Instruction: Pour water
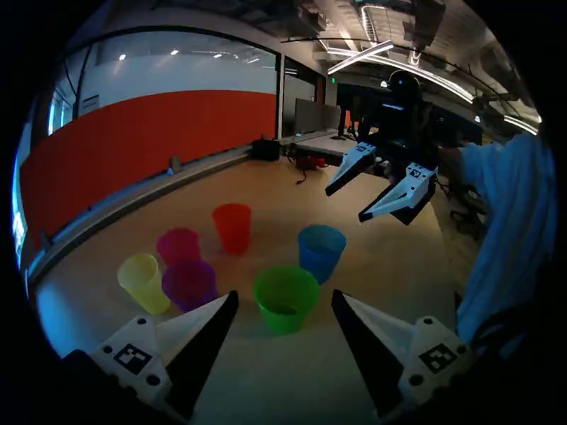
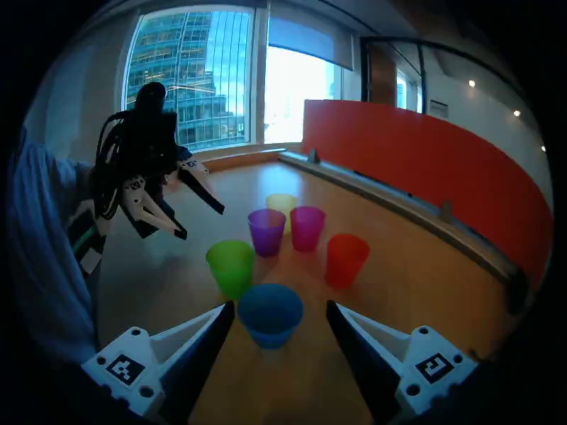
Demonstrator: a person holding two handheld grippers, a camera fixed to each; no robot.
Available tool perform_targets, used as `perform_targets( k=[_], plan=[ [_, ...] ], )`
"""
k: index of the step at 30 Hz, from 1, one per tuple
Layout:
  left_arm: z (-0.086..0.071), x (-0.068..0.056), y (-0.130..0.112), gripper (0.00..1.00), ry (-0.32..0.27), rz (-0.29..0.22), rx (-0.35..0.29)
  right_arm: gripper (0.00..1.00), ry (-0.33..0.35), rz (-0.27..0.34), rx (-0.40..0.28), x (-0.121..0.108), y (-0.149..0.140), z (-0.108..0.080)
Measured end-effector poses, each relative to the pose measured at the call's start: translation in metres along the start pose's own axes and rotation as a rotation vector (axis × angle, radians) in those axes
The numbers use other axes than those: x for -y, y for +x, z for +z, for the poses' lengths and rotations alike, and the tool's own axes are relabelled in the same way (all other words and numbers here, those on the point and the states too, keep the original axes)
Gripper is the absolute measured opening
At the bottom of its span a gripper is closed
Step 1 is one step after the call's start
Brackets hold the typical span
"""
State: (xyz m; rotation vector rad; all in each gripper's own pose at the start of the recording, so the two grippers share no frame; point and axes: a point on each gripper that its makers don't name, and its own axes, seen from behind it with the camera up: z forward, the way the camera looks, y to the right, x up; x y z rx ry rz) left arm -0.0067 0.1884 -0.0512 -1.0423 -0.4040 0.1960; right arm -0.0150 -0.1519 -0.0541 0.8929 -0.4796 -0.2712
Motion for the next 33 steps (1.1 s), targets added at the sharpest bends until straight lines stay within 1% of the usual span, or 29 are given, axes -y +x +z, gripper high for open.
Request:
perform_targets(
  k=[9, 12, 21, 27, 33],
  plan=[
    [0.015, 0.004, -0.029, 0.98, -0.008, 0.010, 0.083, 1.00, 0.019, -0.004, 0.055, -0.001, -0.030, 0.017],
    [0.021, 0.005, -0.036, 0.98, -0.011, 0.011, 0.104, 1.00, 0.024, -0.009, 0.070, -0.001, -0.038, 0.023],
    [0.038, 0.004, -0.041, 0.98, -0.034, -0.015, 0.126, 1.00, 0.052, -0.017, 0.096, 0.003, -0.053, 0.043],
    [0.050, 0.000, -0.038, 0.98, -0.054, -0.019, 0.126, 1.00, 0.066, -0.008, 0.097, 0.004, -0.055, 0.054],
    [0.060, -0.002, -0.037, 0.98, -0.067, -0.020, 0.128, 1.00, 0.075, -0.004, 0.087, 0.004, -0.052, 0.061]
  ],
)
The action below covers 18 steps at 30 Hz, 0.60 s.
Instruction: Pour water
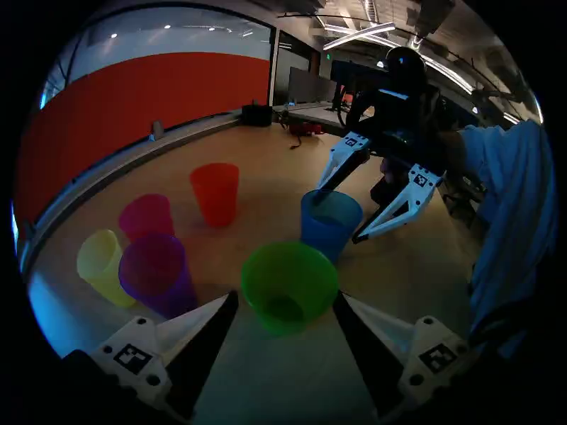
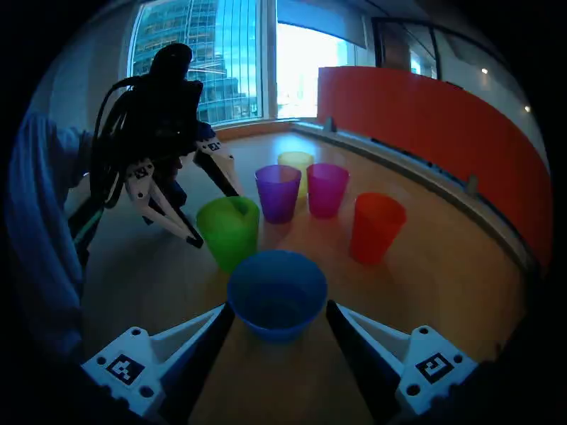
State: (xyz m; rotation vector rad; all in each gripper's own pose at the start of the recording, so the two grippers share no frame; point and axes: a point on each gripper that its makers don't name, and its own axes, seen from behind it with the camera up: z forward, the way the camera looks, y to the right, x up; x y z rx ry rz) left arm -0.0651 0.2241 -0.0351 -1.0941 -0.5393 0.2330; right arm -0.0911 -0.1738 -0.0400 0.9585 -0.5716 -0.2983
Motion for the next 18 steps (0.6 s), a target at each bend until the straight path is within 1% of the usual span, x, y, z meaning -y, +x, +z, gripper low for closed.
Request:
perform_targets(
  k=[6, 12, 14, 18],
  plan=[
    [0.005, -0.003, 0.005, 0.98, -0.016, -0.005, -0.004, 1.00, 0.004, -0.001, -0.008, 0.000, 0.003, 0.005],
    [0.009, -0.001, 0.005, 0.96, -0.015, -0.004, -0.008, 1.00, 0.011, -0.004, -0.012, 0.001, 0.005, 0.006],
    [0.010, -0.001, 0.004, 0.89, -0.015, 0.003, -0.008, 1.00, 0.011, -0.006, -0.014, 0.001, 0.006, 0.006],
    [0.012, -0.002, 0.004, 0.87, -0.008, 0.014, -0.009, 1.00, 0.011, -0.008, -0.016, 0.001, 0.007, 0.006]
  ],
)
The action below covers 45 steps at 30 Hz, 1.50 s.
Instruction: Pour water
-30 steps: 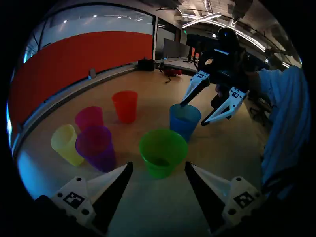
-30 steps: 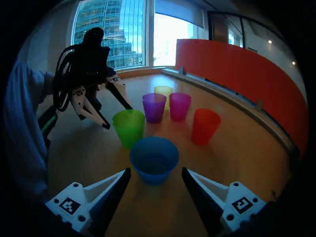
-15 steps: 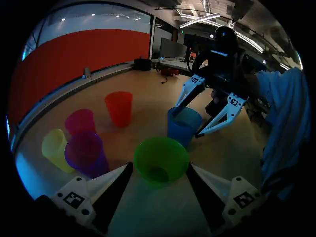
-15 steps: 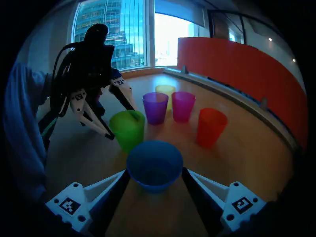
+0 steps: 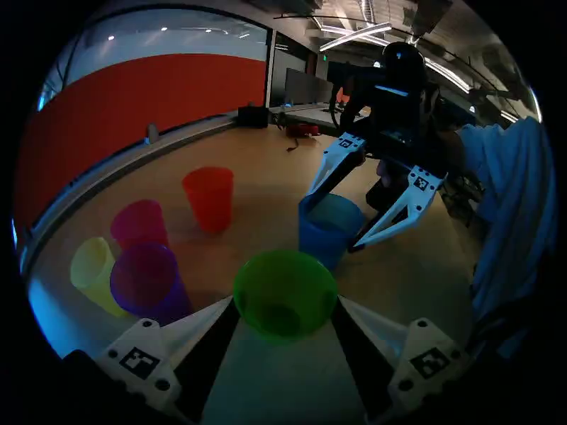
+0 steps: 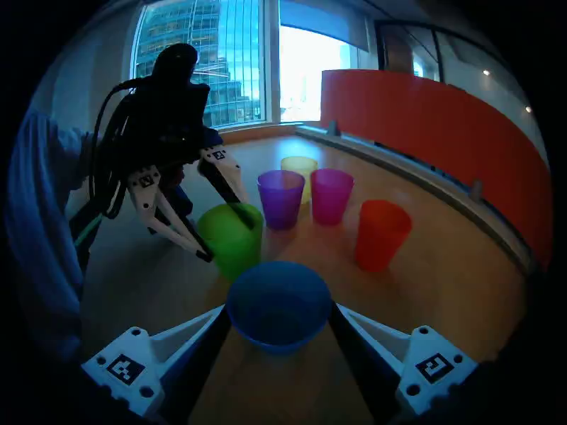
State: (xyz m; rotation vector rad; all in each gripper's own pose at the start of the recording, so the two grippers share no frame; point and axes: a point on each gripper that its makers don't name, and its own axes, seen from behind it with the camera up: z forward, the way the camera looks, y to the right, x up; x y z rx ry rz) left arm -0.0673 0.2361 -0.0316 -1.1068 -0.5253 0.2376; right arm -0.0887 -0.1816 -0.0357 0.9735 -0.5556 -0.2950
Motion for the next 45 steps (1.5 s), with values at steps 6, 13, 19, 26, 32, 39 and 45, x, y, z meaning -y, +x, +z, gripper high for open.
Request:
perform_targets(
  k=[6, 13, 19, 26, 32, 39, 45],
  plan=[
    [0.000, -0.001, 0.001, 0.86, -0.003, -0.009, -0.006, 1.00, 0.000, -0.003, -0.001, 0.001, 0.001, 0.002],
    [-0.004, -0.001, 0.007, 0.86, -0.006, -0.023, -0.029, 0.90, -0.022, -0.010, -0.009, -0.001, 0.002, 0.005],
    [-0.013, 0.000, 0.015, 0.86, 0.011, -0.015, -0.057, 0.90, -0.045, -0.001, -0.026, -0.003, 0.008, 0.003],
    [-0.032, 0.000, 0.035, 0.86, 0.038, -0.004, -0.114, 0.90, -0.065, 0.011, -0.072, -0.001, 0.031, -0.010],
    [-0.053, 0.002, 0.053, 0.86, 0.077, 0.017, -0.162, 0.90, -0.094, 0.010, -0.127, -0.001, 0.058, -0.027],
    [-0.080, 0.003, 0.077, 0.86, 0.113, 0.025, -0.223, 0.90, -0.121, -0.001, -0.204, 0.002, 0.093, -0.051],
    [-0.102, 0.006, 0.095, 0.87, 0.151, 0.049, -0.265, 0.90, -0.140, -0.015, -0.268, 0.006, 0.123, -0.067]
  ],
)
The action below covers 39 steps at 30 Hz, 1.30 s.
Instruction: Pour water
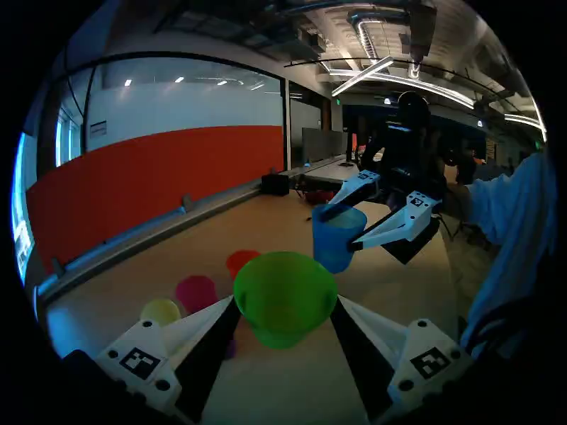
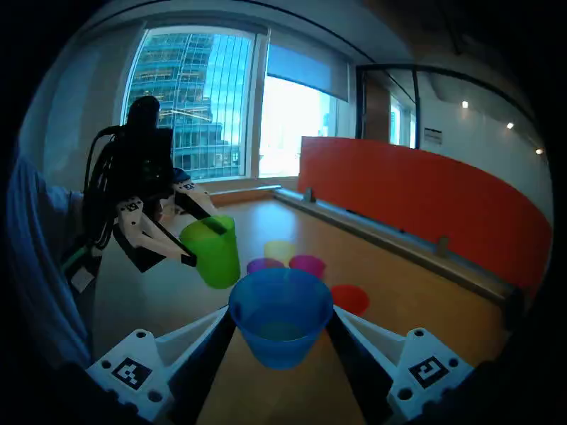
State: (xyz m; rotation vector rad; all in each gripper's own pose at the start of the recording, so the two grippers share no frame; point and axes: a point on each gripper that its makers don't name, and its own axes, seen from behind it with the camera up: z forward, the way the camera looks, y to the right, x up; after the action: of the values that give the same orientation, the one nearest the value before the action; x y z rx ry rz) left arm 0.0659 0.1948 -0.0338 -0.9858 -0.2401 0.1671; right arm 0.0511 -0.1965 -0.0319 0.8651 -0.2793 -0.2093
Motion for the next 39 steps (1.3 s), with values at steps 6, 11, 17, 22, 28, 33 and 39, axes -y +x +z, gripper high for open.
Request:
perform_targets(
  k=[6, 11, 17, 22, 28, 33, 39],
  plan=[
    [-0.016, 0.008, 0.028, 0.87, 0.038, 0.023, -0.053, 0.90, -0.001, 0.000, -0.051, 0.004, 0.027, -0.005],
    [-0.027, 0.013, 0.050, 0.86, 0.053, 0.013, -0.099, 0.90, -0.003, 0.004, -0.083, 0.004, 0.047, -0.008],
    [-0.037, 0.014, 0.069, 0.86, 0.055, -0.023, -0.151, 0.90, 0.000, 0.004, -0.113, 0.004, 0.068, -0.012],
    [-0.042, 0.014, 0.078, 0.86, 0.051, -0.057, -0.179, 0.90, 0.002, 0.004, -0.130, 0.004, 0.081, -0.013],
    [-0.047, 0.012, 0.082, 0.87, 0.055, -0.071, -0.202, 0.90, 0.004, -0.003, -0.145, 0.005, 0.093, -0.014],
    [-0.049, 0.009, 0.087, 0.87, 0.055, -0.084, -0.222, 0.90, 0.006, -0.015, -0.155, 0.006, 0.103, -0.015],
    [-0.050, 0.006, 0.094, 0.86, 0.047, -0.111, -0.251, 0.90, 0.007, -0.033, -0.159, 0.007, 0.109, -0.014]
  ],
)
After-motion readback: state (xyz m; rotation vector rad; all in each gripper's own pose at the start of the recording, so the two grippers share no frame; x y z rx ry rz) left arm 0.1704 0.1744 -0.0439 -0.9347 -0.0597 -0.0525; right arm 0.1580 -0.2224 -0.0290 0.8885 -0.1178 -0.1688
